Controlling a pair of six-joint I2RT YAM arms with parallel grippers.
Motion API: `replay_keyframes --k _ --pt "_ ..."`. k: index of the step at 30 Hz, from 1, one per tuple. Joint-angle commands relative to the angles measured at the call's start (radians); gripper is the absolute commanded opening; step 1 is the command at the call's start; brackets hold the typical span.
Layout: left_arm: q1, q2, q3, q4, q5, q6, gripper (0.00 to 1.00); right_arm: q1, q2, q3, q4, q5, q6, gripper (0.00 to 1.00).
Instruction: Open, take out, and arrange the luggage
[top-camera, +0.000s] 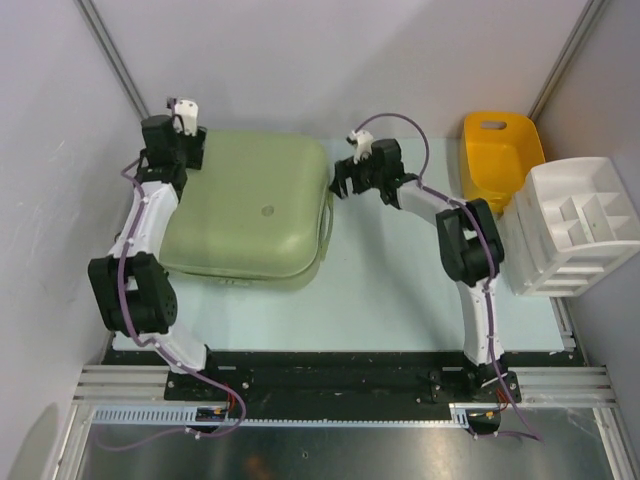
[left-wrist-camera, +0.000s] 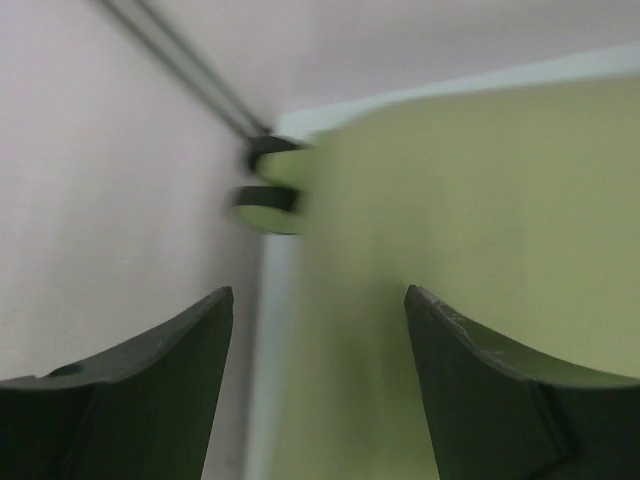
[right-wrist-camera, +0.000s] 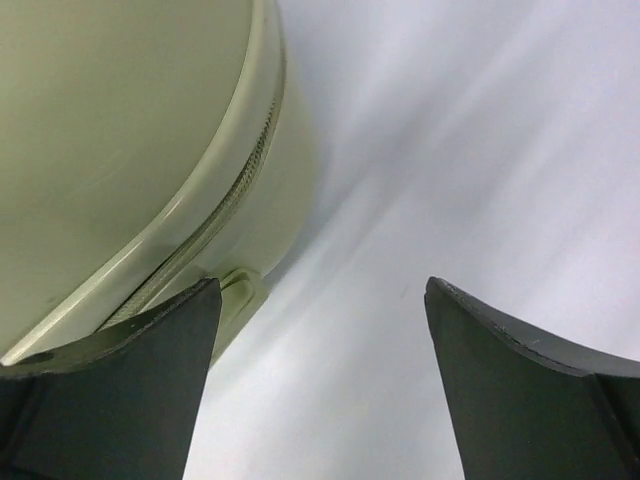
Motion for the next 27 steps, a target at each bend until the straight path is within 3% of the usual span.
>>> replay_keyframes --k 1,4,7,12,17,21,24,27 --pt "-0.068 0.013 -0.032 -0.301 0.231 -0.253 0.76 0.006 0.112 0.283 0.198 0.156 0.002 0.88" --pt "-0.062 0.027 0.032 -0.303 0.224 -0.263 0.8 -0.022 0.069 0.305 0.175 0.159 0.004 0.88" --pt "-0.021 -0.011 0.101 -0.313 0.26 -0.261 0.88 -0.048 -0.014 0.201 0.155 0.107 -0.027 0.88" --pt "0.053 -0.177 0.14 -0.43 0.523 -0.171 1.0 -0.057 -0.271 -0.031 0.083 -0.055 -0.098 0.89" --pt "0.111 -0.422 0.002 -0.634 0.619 -0.12 0.99 -0.01 -0.449 -0.118 -0.178 -0.149 -0.13 0.88" --pt "0.31 -0.598 -0.182 -0.695 0.771 -0.19 0.98 0.072 -0.565 -0.175 -0.383 -0.144 -0.144 0.87" --pt "0.414 -0.698 -0.297 -0.744 0.863 -0.241 0.97 0.139 -0.64 -0.258 -0.428 -0.158 -0.095 0.86" --pt "0.435 -0.767 -0.438 -0.754 0.901 -0.279 0.96 0.222 -0.703 -0.371 -0.434 -0.192 -0.101 0.83"
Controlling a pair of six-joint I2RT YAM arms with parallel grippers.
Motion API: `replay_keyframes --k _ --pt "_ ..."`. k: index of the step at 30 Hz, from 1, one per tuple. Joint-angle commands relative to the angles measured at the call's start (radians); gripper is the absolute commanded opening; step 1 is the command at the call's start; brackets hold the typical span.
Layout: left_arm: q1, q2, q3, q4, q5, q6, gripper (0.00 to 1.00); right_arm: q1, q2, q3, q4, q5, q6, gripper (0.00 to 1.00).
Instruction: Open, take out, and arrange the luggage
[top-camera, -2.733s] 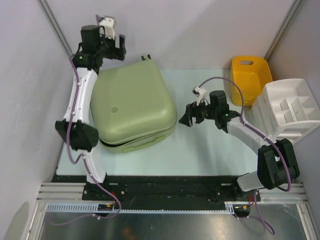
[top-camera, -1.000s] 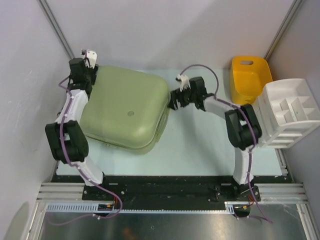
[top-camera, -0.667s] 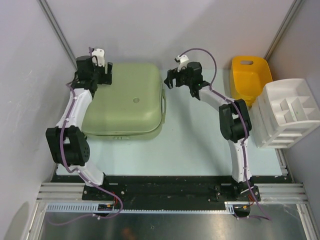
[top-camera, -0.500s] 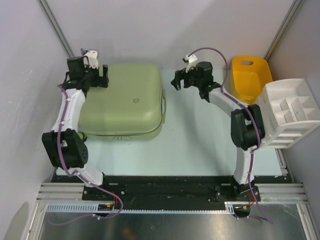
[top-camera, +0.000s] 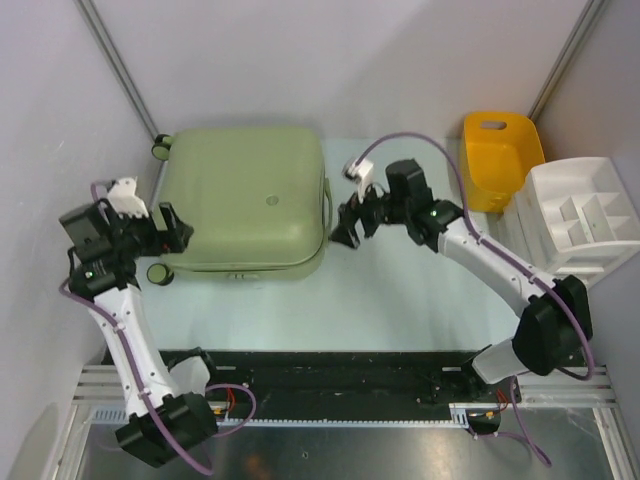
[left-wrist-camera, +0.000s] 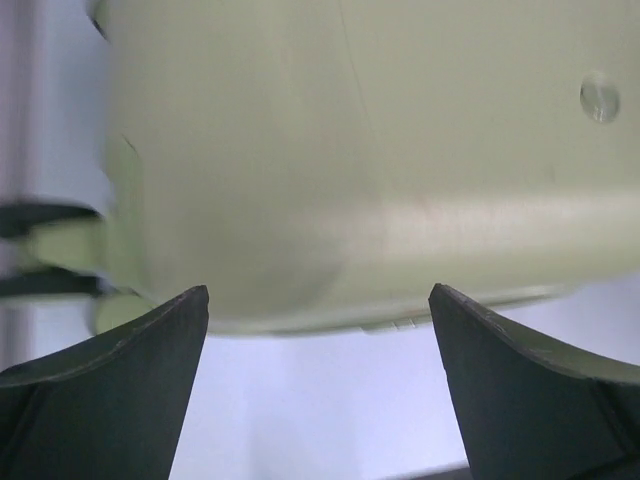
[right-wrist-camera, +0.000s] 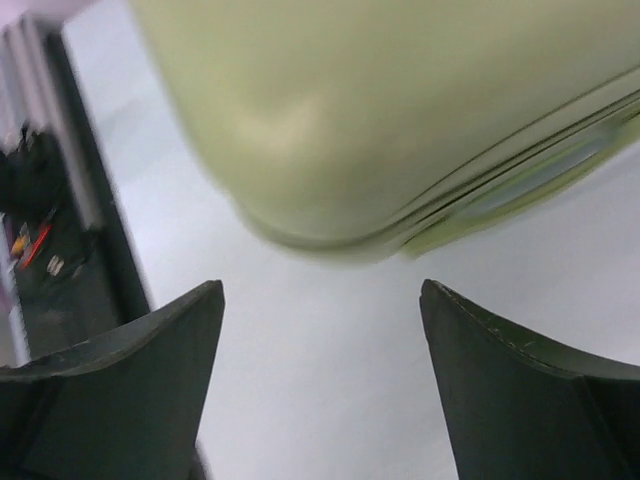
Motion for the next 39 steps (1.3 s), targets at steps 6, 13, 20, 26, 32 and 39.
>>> replay_keyframes --k 6,13,20,26,32,39 --pt "0.032 0.057 -0.166 -0.049 0.213 -0.108 0.91 0.222 -0.081 -0.202 -0.083 -0.061 -0.037 0.77" --pt "0.029 0.264 -0.128 0.056 0.205 -0.077 0.84 0.223 0.089 -0.191 0.242 0.024 0.034 0.73" --pt "-0.018 0.446 0.02 0.111 0.195 -0.073 0.82 0.144 0.264 -0.073 0.379 0.159 0.057 0.72" --pt "-0.107 0.457 0.072 0.116 0.113 0.114 0.78 0.113 0.328 0.0 0.379 0.141 0.095 0.71" --pt "-0.111 0.295 -0.019 0.03 0.194 0.642 0.84 0.147 0.258 -0.001 0.264 0.071 0.095 0.73" --pt "-0.169 0.244 -0.124 -0.243 0.132 1.223 0.85 0.133 0.186 -0.003 0.191 0.046 0.046 0.77"
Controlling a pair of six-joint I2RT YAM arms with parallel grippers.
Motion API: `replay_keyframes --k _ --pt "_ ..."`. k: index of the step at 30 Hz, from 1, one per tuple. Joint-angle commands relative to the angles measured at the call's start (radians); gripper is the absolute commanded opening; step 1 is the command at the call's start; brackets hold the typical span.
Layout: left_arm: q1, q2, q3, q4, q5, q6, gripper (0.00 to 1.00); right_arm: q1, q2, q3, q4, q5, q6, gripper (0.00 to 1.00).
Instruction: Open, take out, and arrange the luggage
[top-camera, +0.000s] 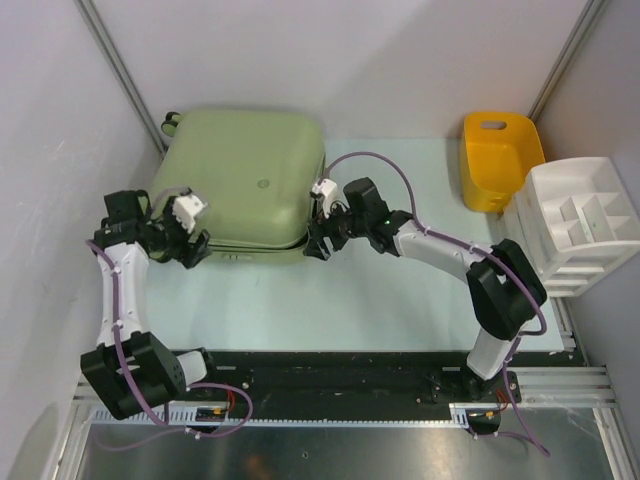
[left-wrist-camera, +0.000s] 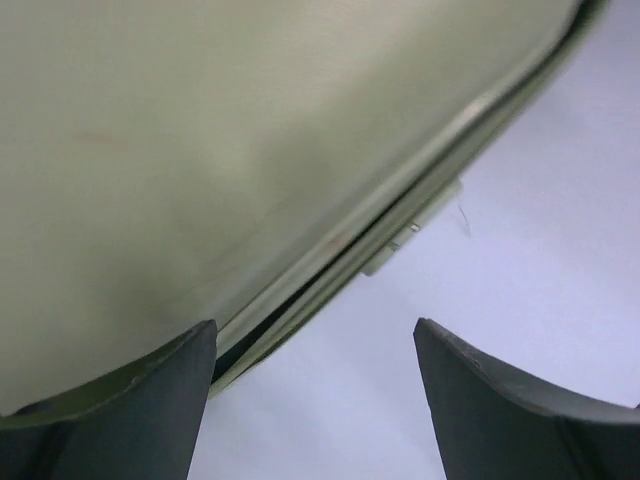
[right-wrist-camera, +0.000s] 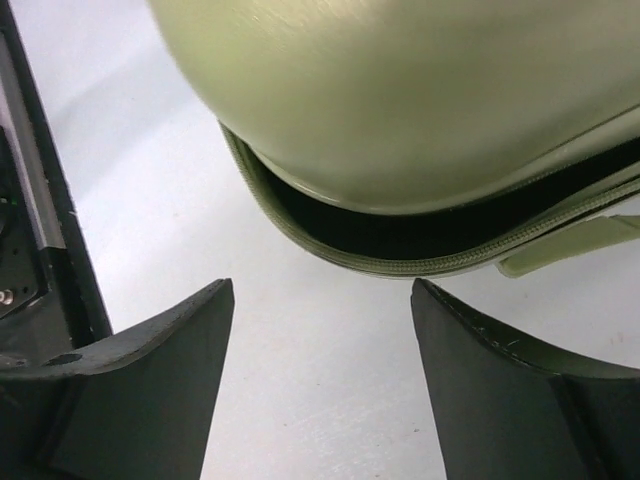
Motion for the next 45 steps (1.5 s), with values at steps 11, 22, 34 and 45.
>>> replay_keyframes --k 11,22,34,45 --pt "-0.071 0.055 -0.14 -0.279 0.007 1.046 0.82 -0.076 -0.116 0.046 -0.035 -0.043 -0.011 0.79" --pt "-0.092 0.139 -0.04 -0.279 0.003 1.066 0.82 -0.09 -0.107 0.046 -0.041 -0.066 -0.002 0.79" --pt "-0.094 0.136 -0.006 -0.279 -0.002 1.063 0.82 -0.09 -0.093 0.046 -0.055 -0.069 -0.005 0.8" --pt "-0.094 0.26 -0.043 -0.189 -0.057 1.033 0.82 -0.09 -0.076 0.046 -0.038 -0.072 -0.005 0.8"
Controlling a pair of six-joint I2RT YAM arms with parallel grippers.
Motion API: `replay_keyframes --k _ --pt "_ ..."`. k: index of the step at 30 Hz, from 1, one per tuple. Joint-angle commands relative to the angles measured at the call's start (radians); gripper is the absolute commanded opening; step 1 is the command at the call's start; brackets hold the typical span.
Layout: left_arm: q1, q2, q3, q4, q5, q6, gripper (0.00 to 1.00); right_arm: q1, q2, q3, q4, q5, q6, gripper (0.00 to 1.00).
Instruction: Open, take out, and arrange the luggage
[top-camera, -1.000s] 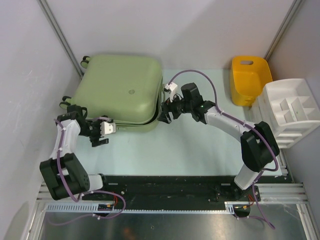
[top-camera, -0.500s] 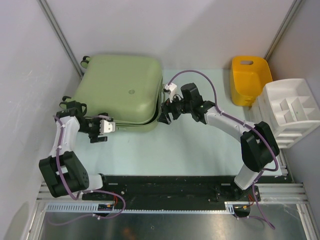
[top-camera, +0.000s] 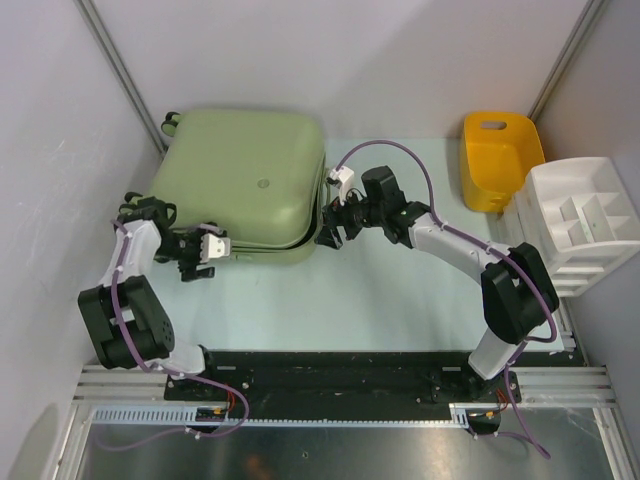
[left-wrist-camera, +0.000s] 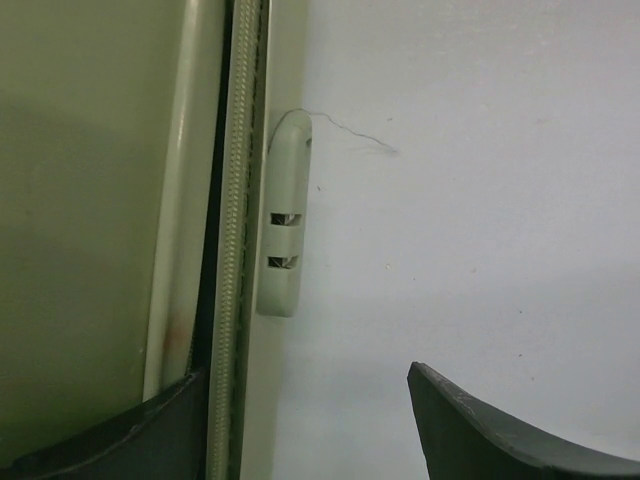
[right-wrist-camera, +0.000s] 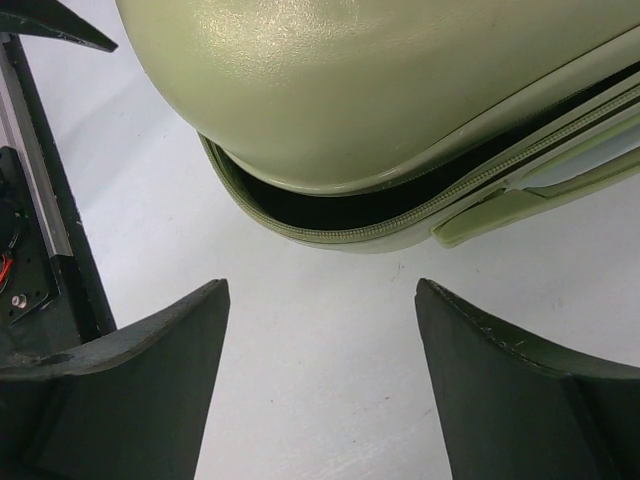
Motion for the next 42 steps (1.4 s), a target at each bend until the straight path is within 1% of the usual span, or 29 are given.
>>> replay_keyframes --k 1,3,5,6,7,8,9,11,13,17,19,23,27,30,36,39,42 --pt "-0.007 0.012 -0.031 0.068 0.023 0.085 0.81 -0.004 -0.004 0.036 0.013 -0.014 -0.007 0.81" --pt "-0.007 0.013 -0.052 0.108 0.027 0.066 0.81 -0.004 -0.002 0.036 0.007 -0.009 -0.007 0.81" --pt "-0.011 -0.003 -0.112 0.214 0.04 0.044 0.83 -0.003 -0.002 0.036 0.007 -0.006 -0.006 0.81" --pt "-0.012 -0.017 -0.14 0.304 0.04 0.033 0.85 -0.003 -0.002 0.036 0.008 -0.005 -0.006 0.81" --pt "-0.012 -0.046 -0.199 0.352 0.049 0.032 0.86 -0.003 -0.002 0.036 0.007 -0.003 -0.007 0.82" --pt "-0.012 -0.068 -0.227 0.396 0.053 0.03 0.87 -0.001 -0.002 0.036 0.008 -0.002 -0.007 0.82" --pt "-0.012 -0.085 -0.253 0.477 0.057 0.026 0.89 -0.001 -0.005 0.036 0.008 -0.002 -0.007 0.82" --pt "-0.012 -0.134 -0.315 0.545 0.081 0.018 0.98 -0.001 -0.005 0.038 0.004 0.002 -0.007 0.82" --pt "-0.011 -0.158 -0.327 0.599 0.106 -0.016 1.0 0.003 -0.005 0.038 0.002 0.003 -0.009 0.83" --pt "-0.017 -0.207 -0.286 0.61 0.155 -0.076 1.0 0.008 -0.014 0.036 0.004 0.003 -0.022 0.84" --pt "-0.017 -0.23 -0.263 0.613 0.165 -0.083 1.0 0.013 -0.019 0.036 -0.001 0.008 -0.033 0.84" --pt "-0.017 -0.269 -0.206 0.613 0.19 -0.151 1.0 0.014 -0.027 0.036 -0.005 0.008 -0.062 0.84" --pt "-0.02 -0.29 -0.18 0.613 0.198 -0.156 1.0 0.019 -0.033 0.036 -0.019 0.0 -0.096 0.84" --pt "-0.018 -0.277 -0.16 0.613 0.199 -0.169 1.0 0.023 -0.039 0.036 -0.025 0.003 -0.121 0.84" --pt "-0.02 -0.258 -0.056 0.613 0.231 -0.257 1.0 0.037 -0.048 0.036 0.01 0.023 -0.151 0.83" --pt "-0.02 -0.232 0.027 0.613 0.247 -0.316 1.0 0.04 -0.048 0.036 0.015 0.023 -0.154 0.83" --pt "-0.024 -0.177 0.157 0.613 0.238 -0.375 1.0 0.048 -0.046 0.036 0.012 0.026 -0.159 0.83"
